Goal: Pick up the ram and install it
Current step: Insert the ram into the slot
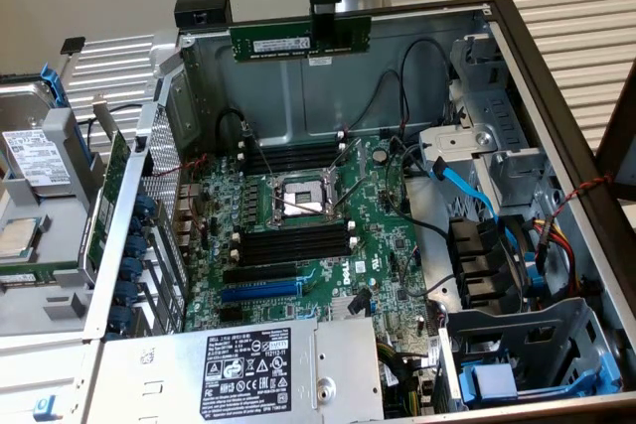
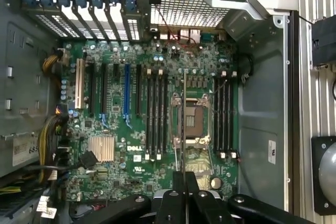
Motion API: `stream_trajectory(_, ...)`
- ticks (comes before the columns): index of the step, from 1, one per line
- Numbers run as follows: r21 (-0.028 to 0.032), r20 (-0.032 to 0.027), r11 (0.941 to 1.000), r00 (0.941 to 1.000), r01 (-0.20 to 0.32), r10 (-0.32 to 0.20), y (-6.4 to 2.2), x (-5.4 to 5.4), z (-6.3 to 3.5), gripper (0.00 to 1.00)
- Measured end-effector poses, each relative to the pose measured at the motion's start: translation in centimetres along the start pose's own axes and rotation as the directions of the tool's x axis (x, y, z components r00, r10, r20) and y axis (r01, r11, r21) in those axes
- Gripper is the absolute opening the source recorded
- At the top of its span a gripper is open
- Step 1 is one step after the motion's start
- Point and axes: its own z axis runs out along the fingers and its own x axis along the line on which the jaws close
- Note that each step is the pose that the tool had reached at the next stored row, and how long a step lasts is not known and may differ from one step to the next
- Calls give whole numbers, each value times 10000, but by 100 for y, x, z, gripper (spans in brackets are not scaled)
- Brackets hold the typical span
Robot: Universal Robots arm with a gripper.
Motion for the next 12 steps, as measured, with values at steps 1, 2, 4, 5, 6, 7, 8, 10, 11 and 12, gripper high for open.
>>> stream_trajectory(1, 6, 1, 10000, 10000, 0, 0, -30, -5, 8, 13)
stream_trajectory(2, 12, 2, 10000, 10000, 1, -1, -52, -7, 17, 13)
stream_trajectory(4, 12, 2, 10000, 10000, 1, -1, -61, -6, 31, 13)
stream_trajectory(5, 12, 1, 10000, 10000, 1, -1, -62, -6, 39, 13)
stream_trajectory(6, 12, 1, 10000, 10000, 1, -1, -62, -4, 51, 13)
stream_trajectory(7, 12, 2, 10000, 10000, 1, -1, -63, -3, 68, 13)
stream_trajectory(8, 12, 2, 10000, 10000, 0, 0, -62, -1, 86, 13)
stream_trajectory(10, 12, 1, 10000, 10000, 1, -1, -49, 3, 123, 13)
stream_trajectory(11, 11, 1, 10000, 10000, 1, -1, -39, 5, 140, 13)
stream_trajectory(12, 12, 1, 10000, 10000, 1, -1, -25, 8, 159, 13)
